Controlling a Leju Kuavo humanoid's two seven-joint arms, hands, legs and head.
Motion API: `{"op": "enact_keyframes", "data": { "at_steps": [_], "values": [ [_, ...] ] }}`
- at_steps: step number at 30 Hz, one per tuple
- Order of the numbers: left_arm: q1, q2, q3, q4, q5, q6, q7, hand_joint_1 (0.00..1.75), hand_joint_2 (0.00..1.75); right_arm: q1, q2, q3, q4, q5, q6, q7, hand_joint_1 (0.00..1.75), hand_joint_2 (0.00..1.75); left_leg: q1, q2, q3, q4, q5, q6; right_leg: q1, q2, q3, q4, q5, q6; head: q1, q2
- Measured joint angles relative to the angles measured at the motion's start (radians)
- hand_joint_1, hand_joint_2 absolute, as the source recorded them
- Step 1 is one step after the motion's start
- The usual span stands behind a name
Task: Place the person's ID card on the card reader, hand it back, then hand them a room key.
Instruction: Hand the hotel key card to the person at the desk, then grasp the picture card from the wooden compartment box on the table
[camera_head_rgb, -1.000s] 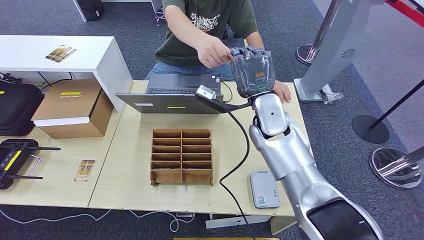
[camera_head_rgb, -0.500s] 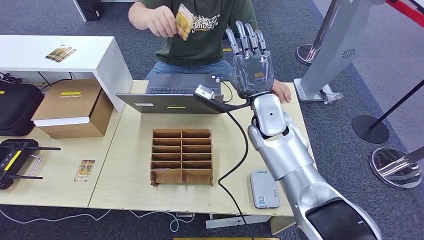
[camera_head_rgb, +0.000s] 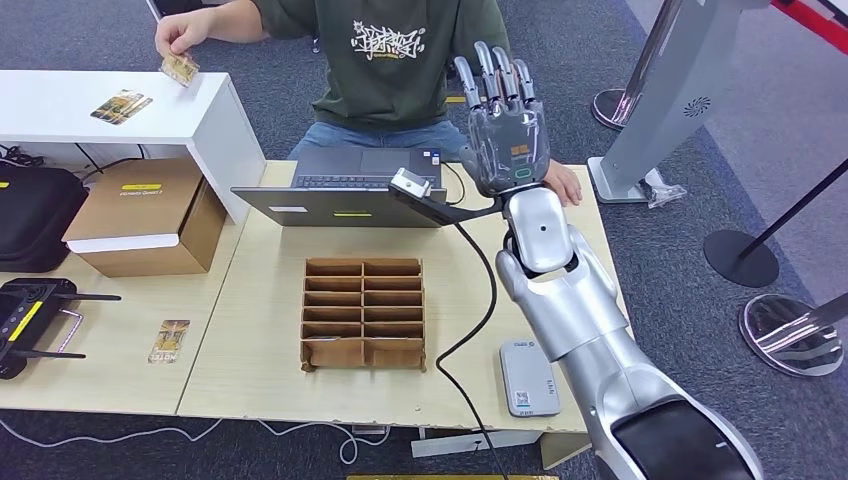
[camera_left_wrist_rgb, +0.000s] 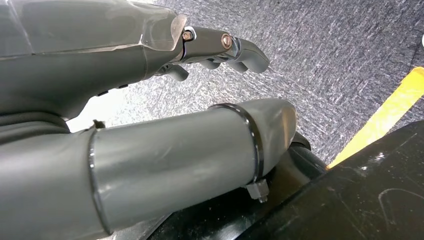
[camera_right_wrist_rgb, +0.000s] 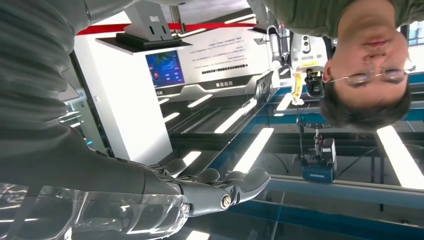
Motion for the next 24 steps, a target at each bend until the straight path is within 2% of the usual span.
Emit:
{"op": "enact_keyframes", "data": {
  "at_steps": [16,24],
  "values": [
    [-0.002,0.000,-0.005,0.000,-0.001,-0.008,0.013,0.00,0.00,0.033,-0.004,-0.025,-0.041,-0.003,0.040,-0.007,0.00,1.75,0.000,0.000,0.000,0.000,0.000,0.000,0.000,0.000,-0.001,0.000,0.000,0.000,0.000,0.000],
    [-0.002,0.001,-0.005,0.000,0.021,-0.004,0.020,0.00,0.00,0.097,-0.040,-0.036,-0.097,-0.001,0.060,0.029,0.00,1.75,0.000,0.000,0.000,0.000,0.000,0.000,0.000,0.000,-0.001,0.000,0.000,0.000,0.000,0.000]
  ]
}}
